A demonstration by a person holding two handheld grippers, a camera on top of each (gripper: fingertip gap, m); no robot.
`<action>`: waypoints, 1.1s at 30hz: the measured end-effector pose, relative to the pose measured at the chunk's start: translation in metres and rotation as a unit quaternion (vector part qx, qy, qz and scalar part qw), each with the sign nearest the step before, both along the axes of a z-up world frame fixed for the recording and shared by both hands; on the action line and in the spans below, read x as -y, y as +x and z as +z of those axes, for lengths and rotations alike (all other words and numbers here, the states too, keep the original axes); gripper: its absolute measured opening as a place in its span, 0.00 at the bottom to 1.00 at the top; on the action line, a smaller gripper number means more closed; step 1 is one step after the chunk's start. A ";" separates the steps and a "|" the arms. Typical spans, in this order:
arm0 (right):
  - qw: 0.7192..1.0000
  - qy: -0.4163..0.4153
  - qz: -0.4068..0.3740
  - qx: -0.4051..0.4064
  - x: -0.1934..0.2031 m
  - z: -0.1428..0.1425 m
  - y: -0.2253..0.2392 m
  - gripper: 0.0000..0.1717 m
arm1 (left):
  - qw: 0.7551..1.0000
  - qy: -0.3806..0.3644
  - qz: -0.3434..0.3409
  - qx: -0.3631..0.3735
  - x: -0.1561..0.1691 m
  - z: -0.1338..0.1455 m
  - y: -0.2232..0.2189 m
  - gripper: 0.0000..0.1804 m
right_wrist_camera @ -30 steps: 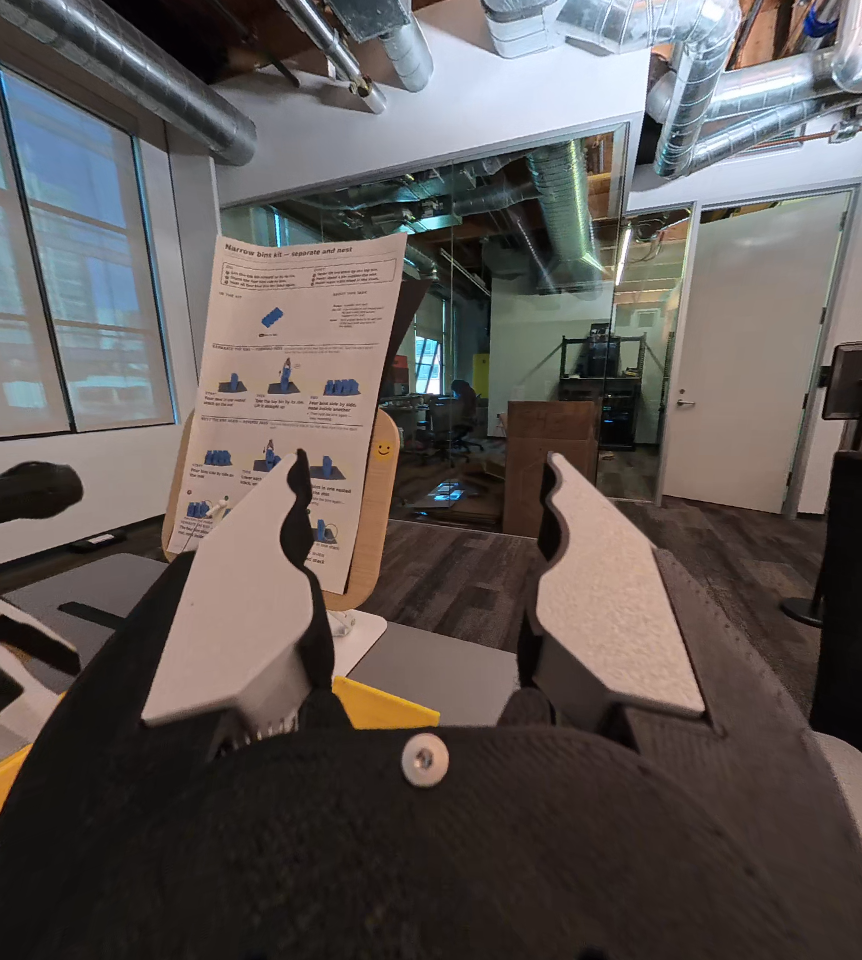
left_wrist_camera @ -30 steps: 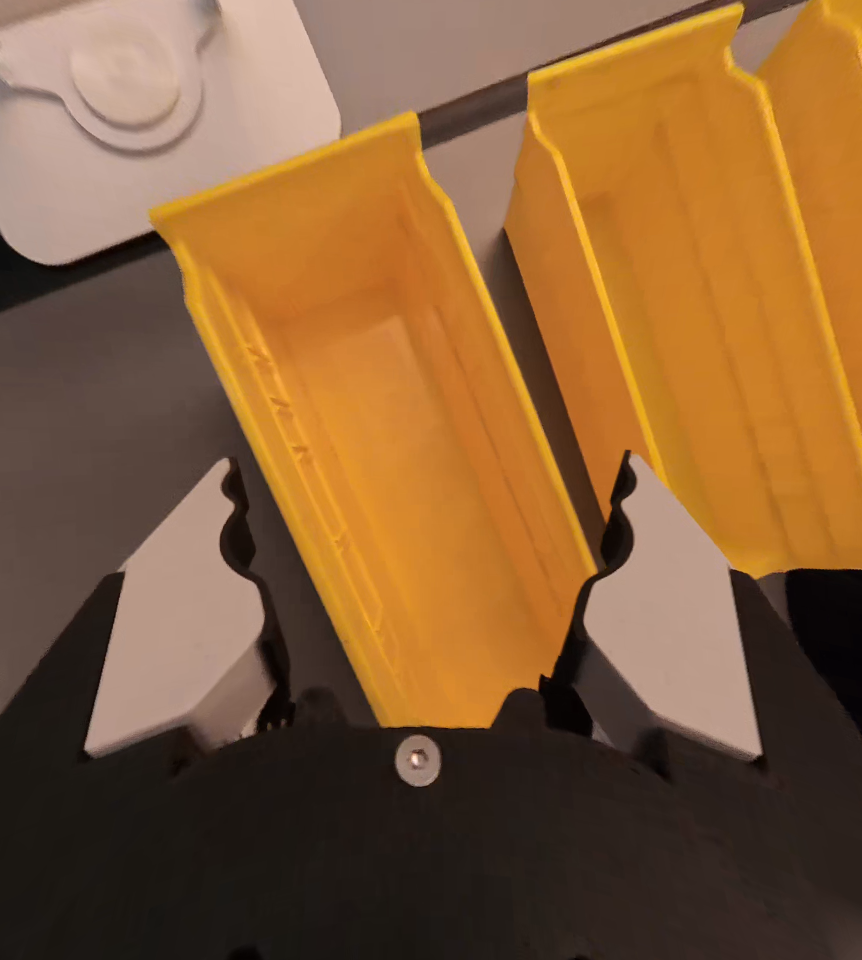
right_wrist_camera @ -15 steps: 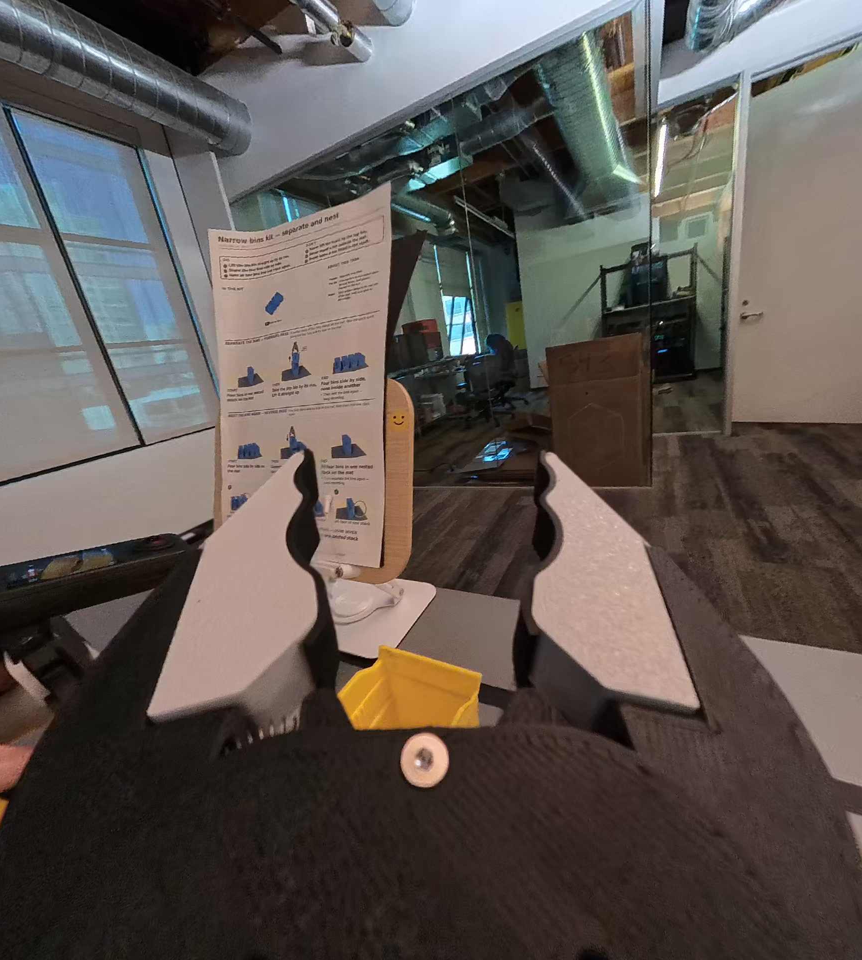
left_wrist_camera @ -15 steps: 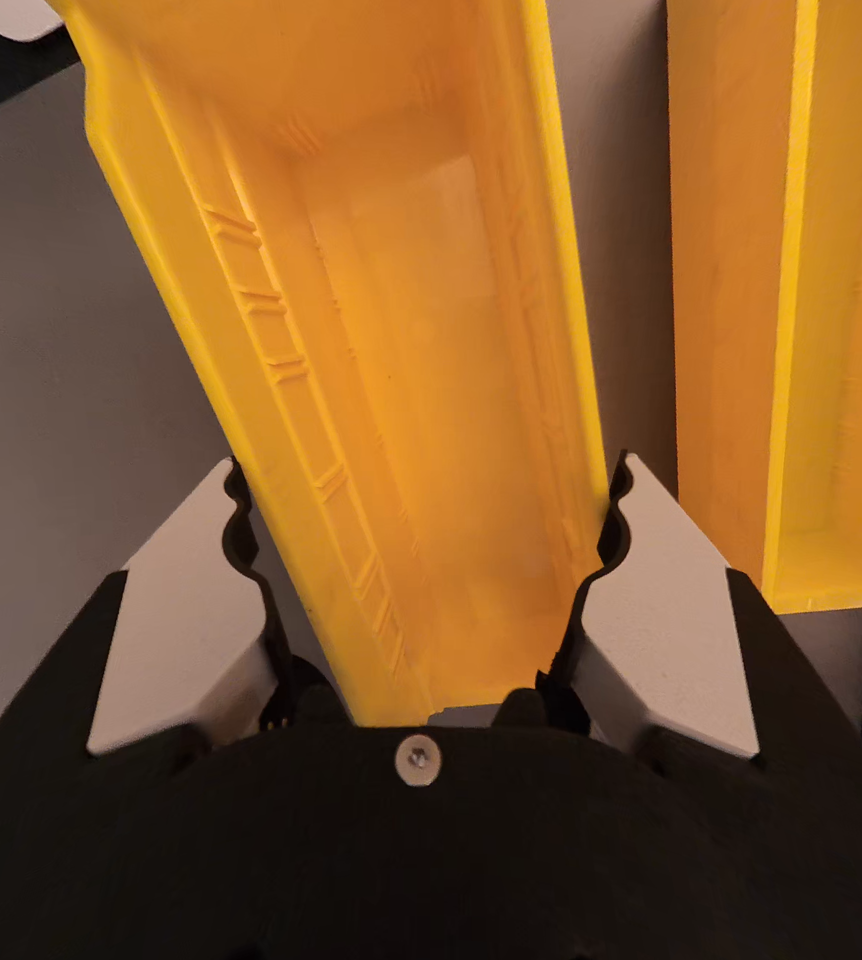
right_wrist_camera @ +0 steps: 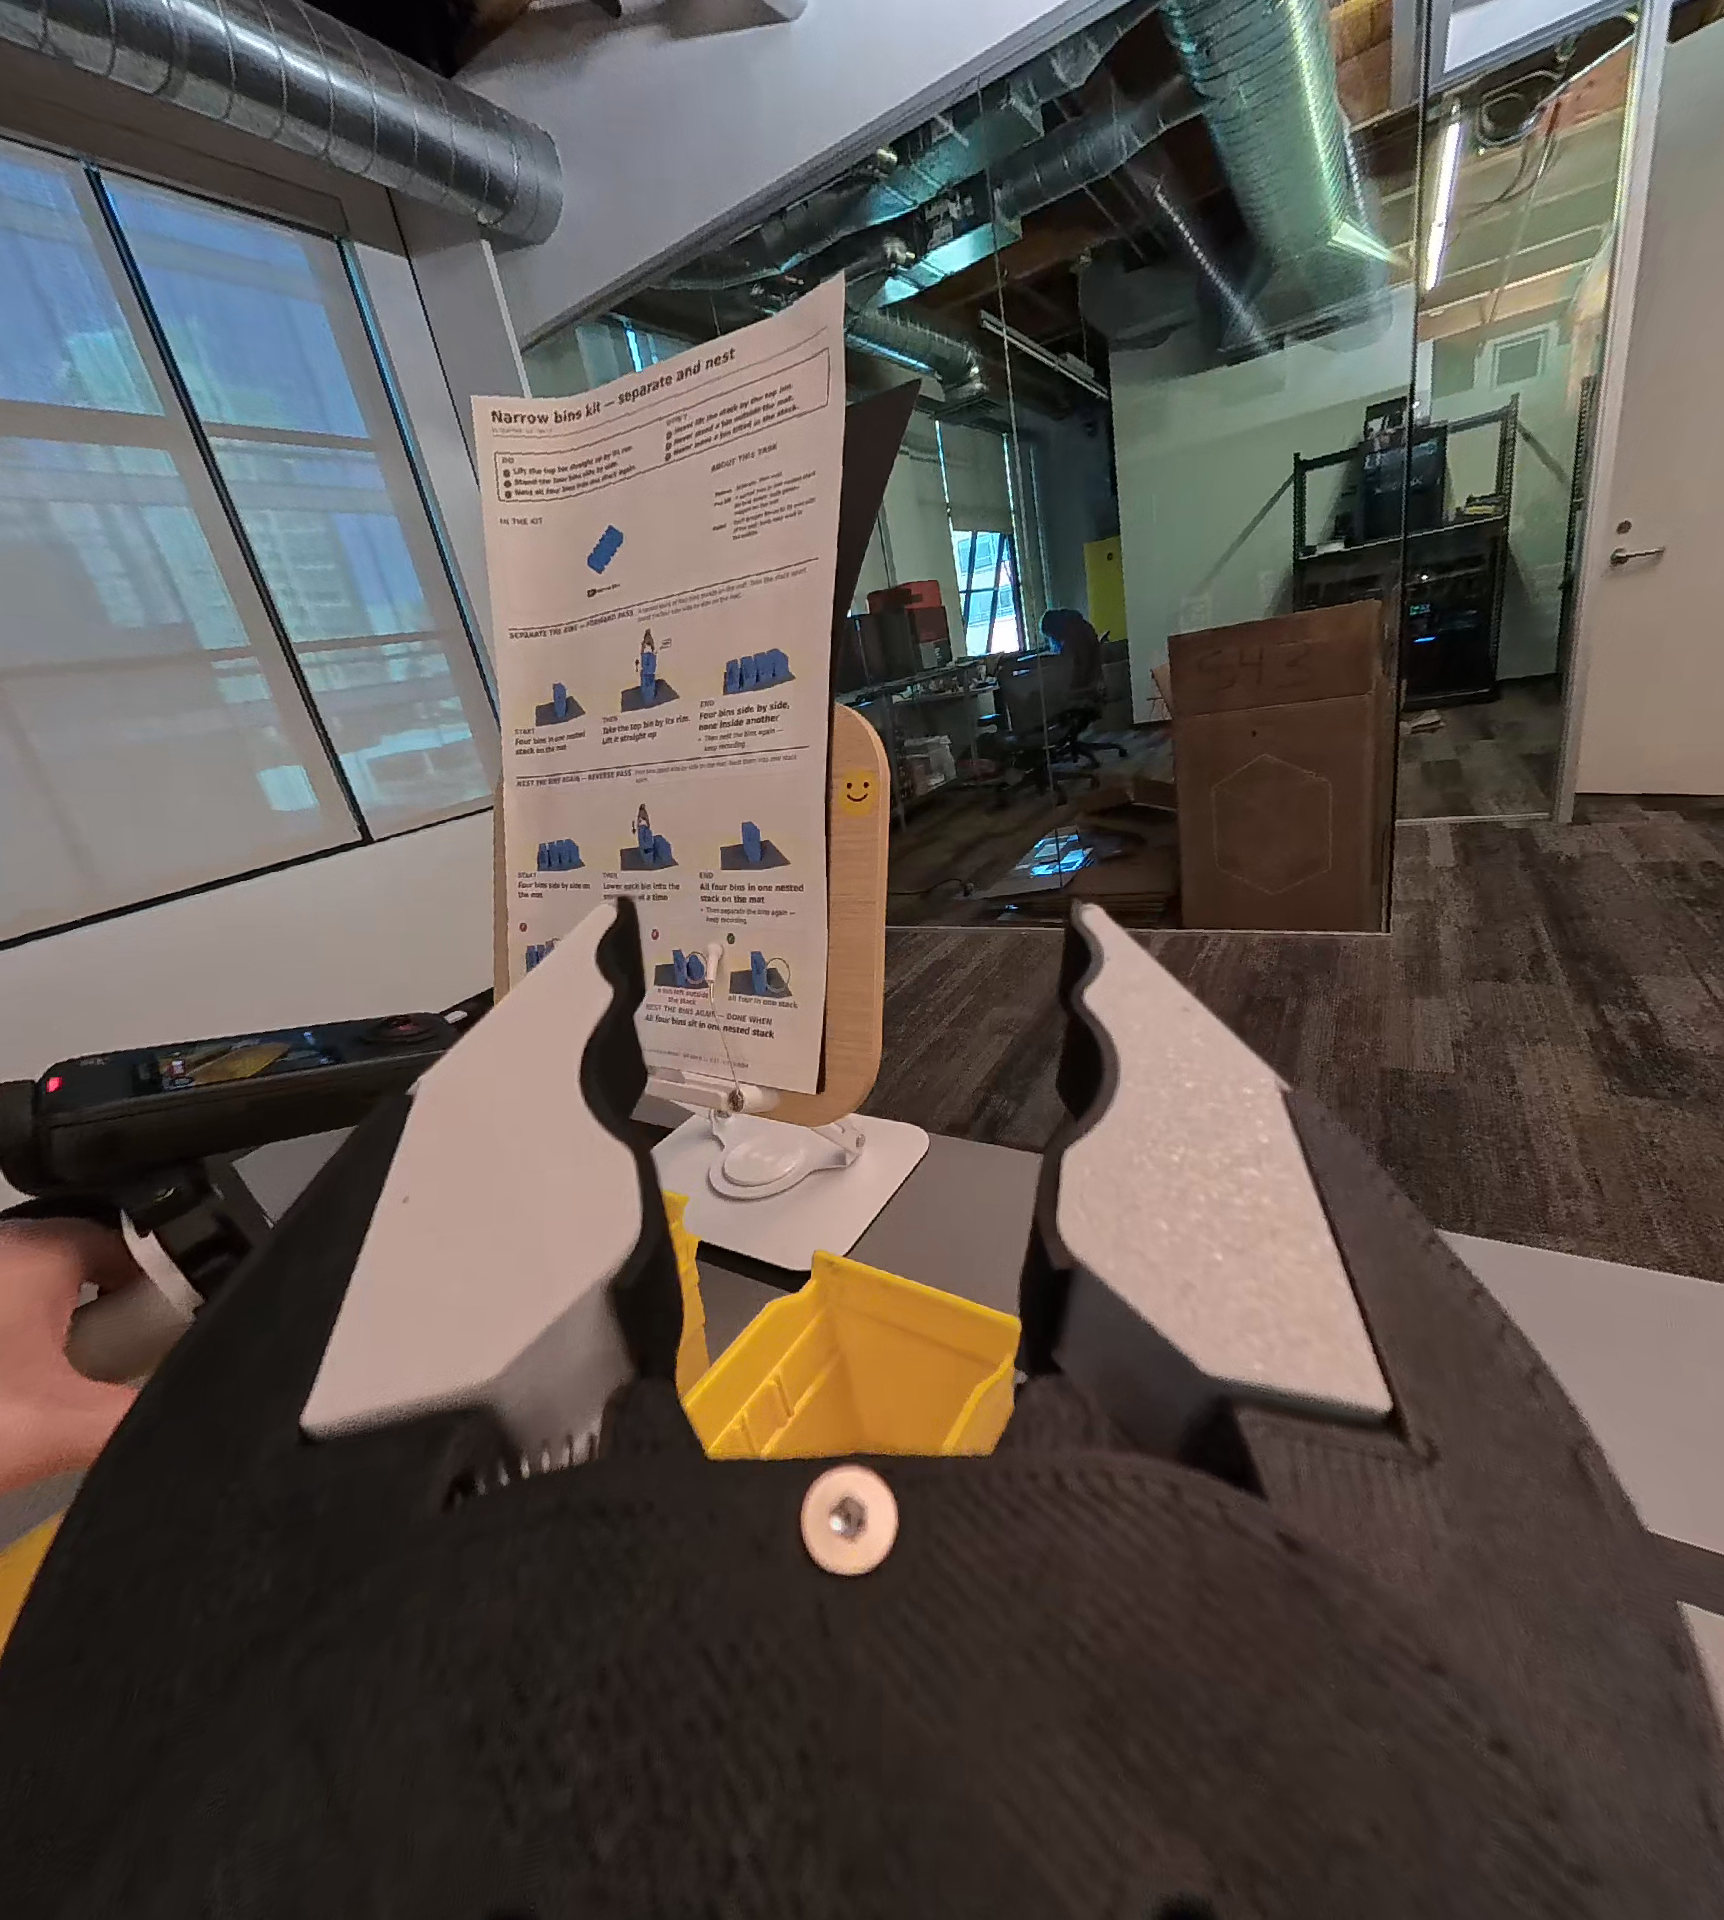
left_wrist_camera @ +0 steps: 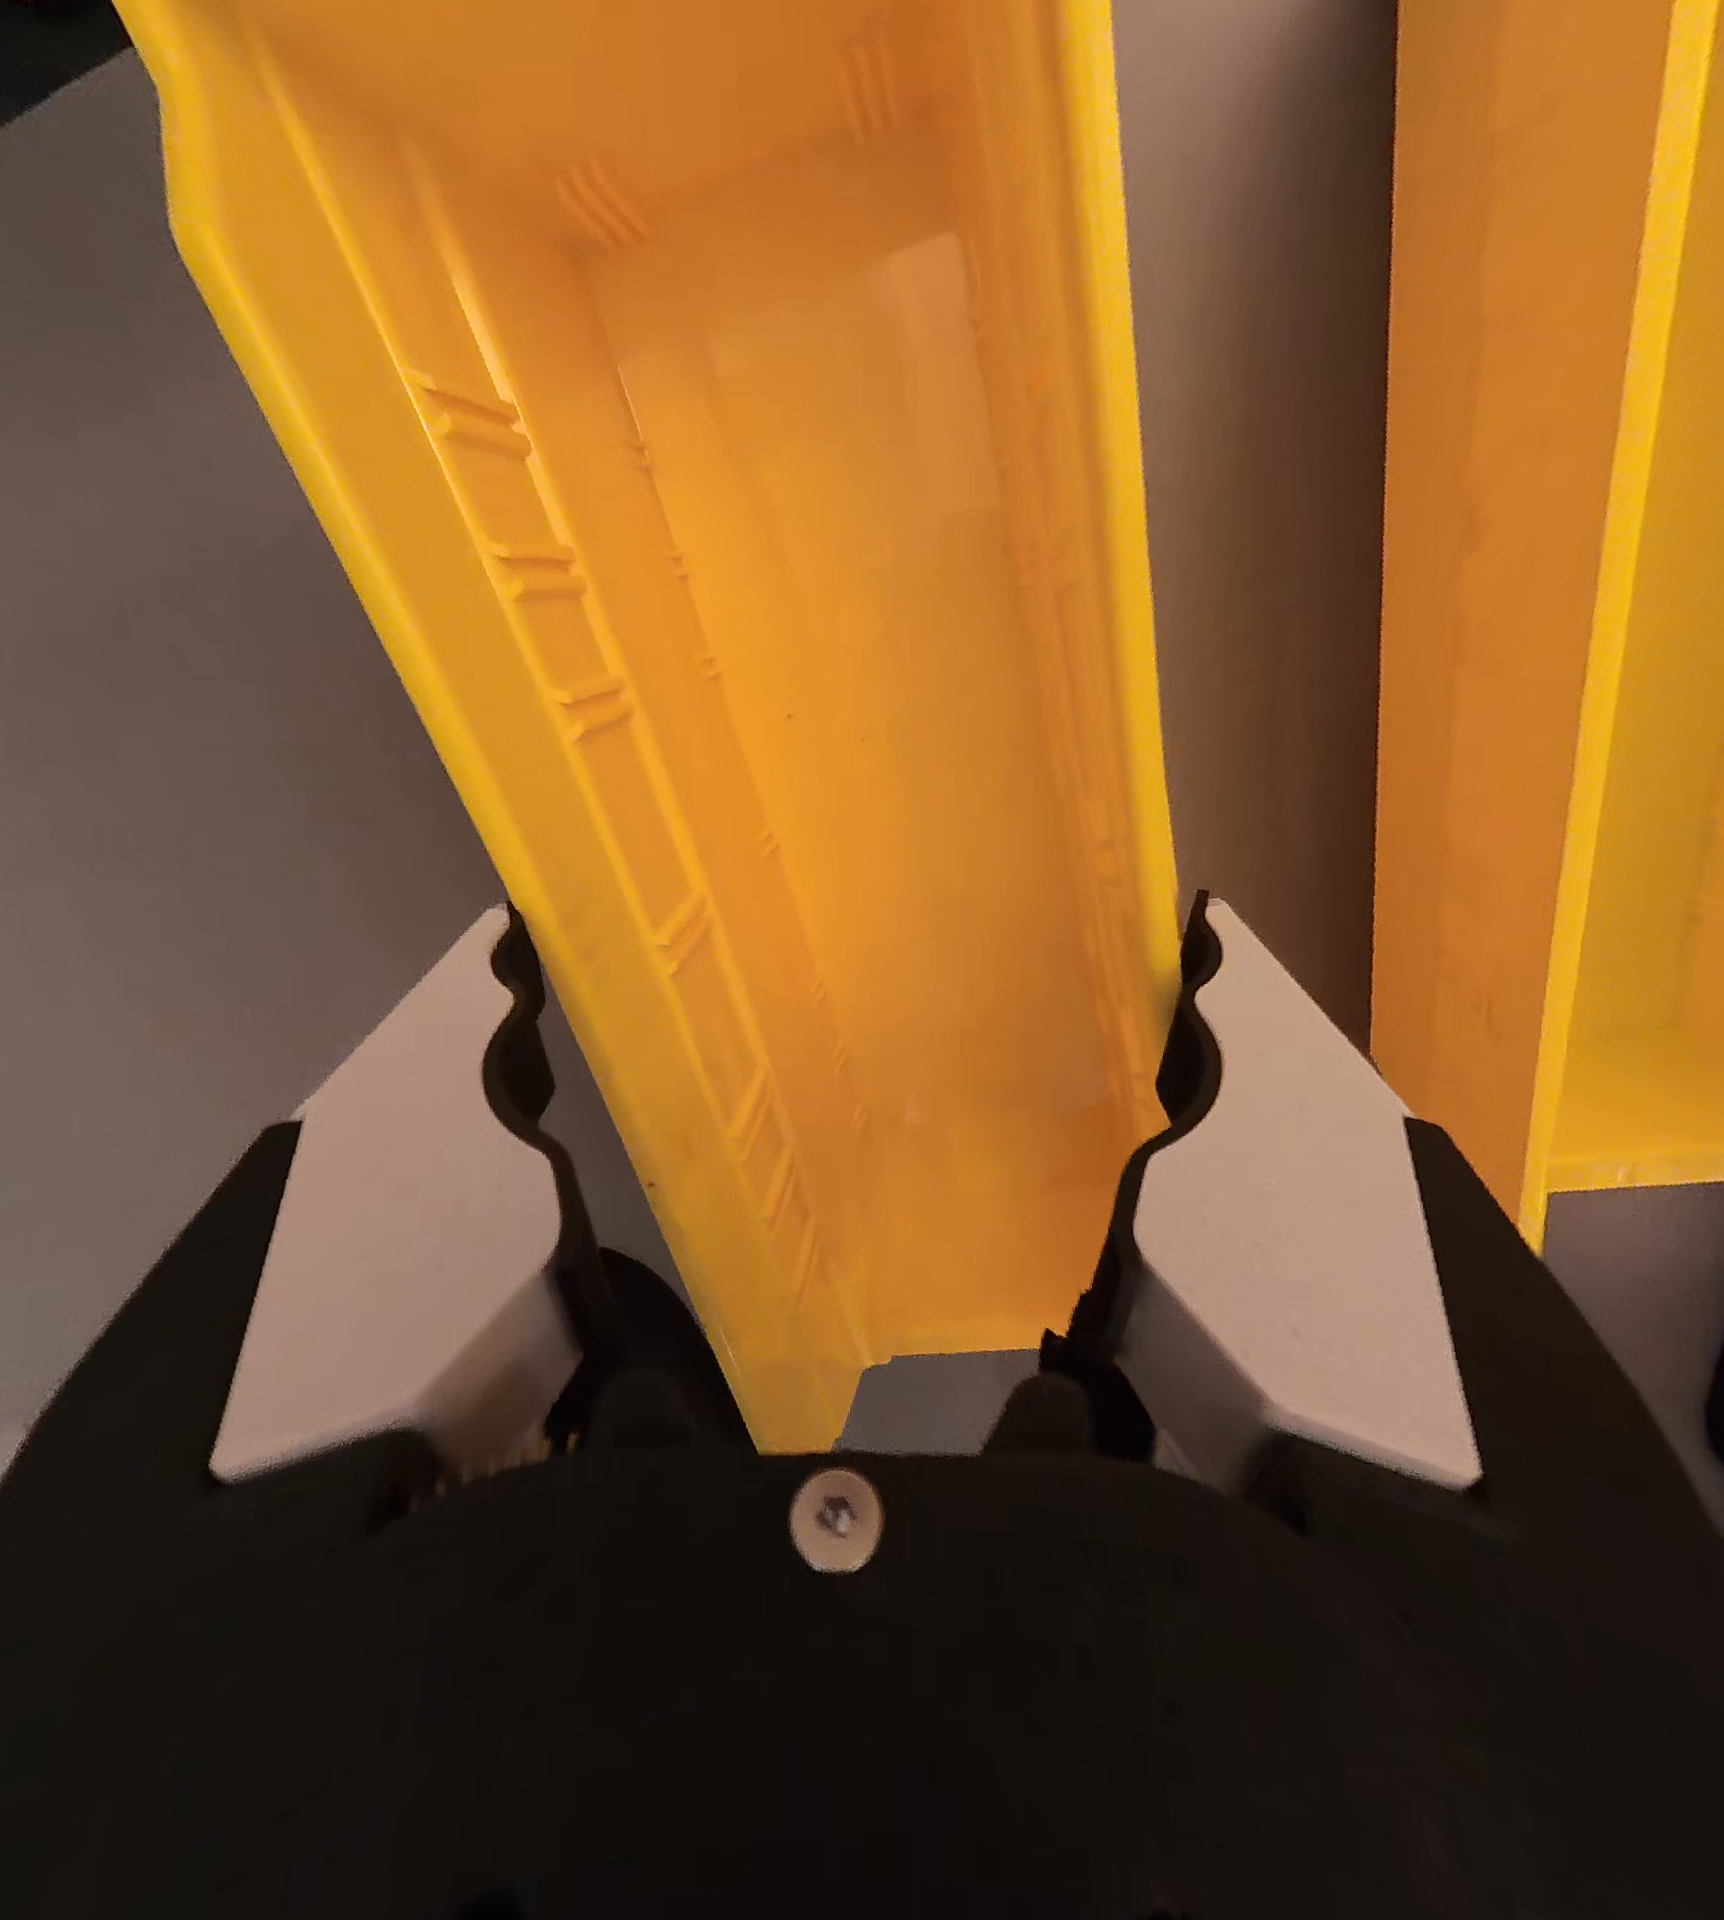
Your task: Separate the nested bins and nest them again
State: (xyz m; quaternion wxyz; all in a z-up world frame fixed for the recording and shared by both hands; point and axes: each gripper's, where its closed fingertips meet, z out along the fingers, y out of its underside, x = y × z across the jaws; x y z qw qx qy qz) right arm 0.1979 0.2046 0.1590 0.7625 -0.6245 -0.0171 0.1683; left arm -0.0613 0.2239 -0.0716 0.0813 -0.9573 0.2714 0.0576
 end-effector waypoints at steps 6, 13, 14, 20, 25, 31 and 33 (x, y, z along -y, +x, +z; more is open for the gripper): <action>1.000 -0.002 0.008 0.000 -0.001 0.000 -0.002 0.47 | 1.000 -0.023 0.013 -0.011 0.002 0.003 -0.007 0.65; 1.000 0.001 0.012 -0.019 0.001 0.001 0.006 0.47 | 1.000 -0.018 0.011 -0.018 0.001 0.008 -0.009 0.63; 1.000 0.001 0.013 -0.020 0.001 0.001 0.006 0.47 | 1.000 -0.016 0.011 -0.016 0.000 0.008 -0.008 0.63; 1.000 -0.002 0.013 -0.019 0.000 0.000 0.005 0.46 | 1.000 -0.011 0.009 0.001 -0.001 0.010 -0.008 0.62; 1.000 -0.008 0.014 -0.011 -0.003 -0.003 0.001 0.47 | 1.000 -0.014 0.004 0.011 0.001 0.012 -0.009 0.61; 1.000 -0.012 0.015 -0.008 -0.005 -0.006 -0.002 0.47 | 1.000 -0.011 -0.003 0.019 0.002 0.013 -0.008 0.61; 1.000 -0.012 0.014 -0.007 -0.006 -0.006 -0.002 0.47 | 1.000 -0.009 -0.003 0.019 0.002 0.013 -0.008 0.60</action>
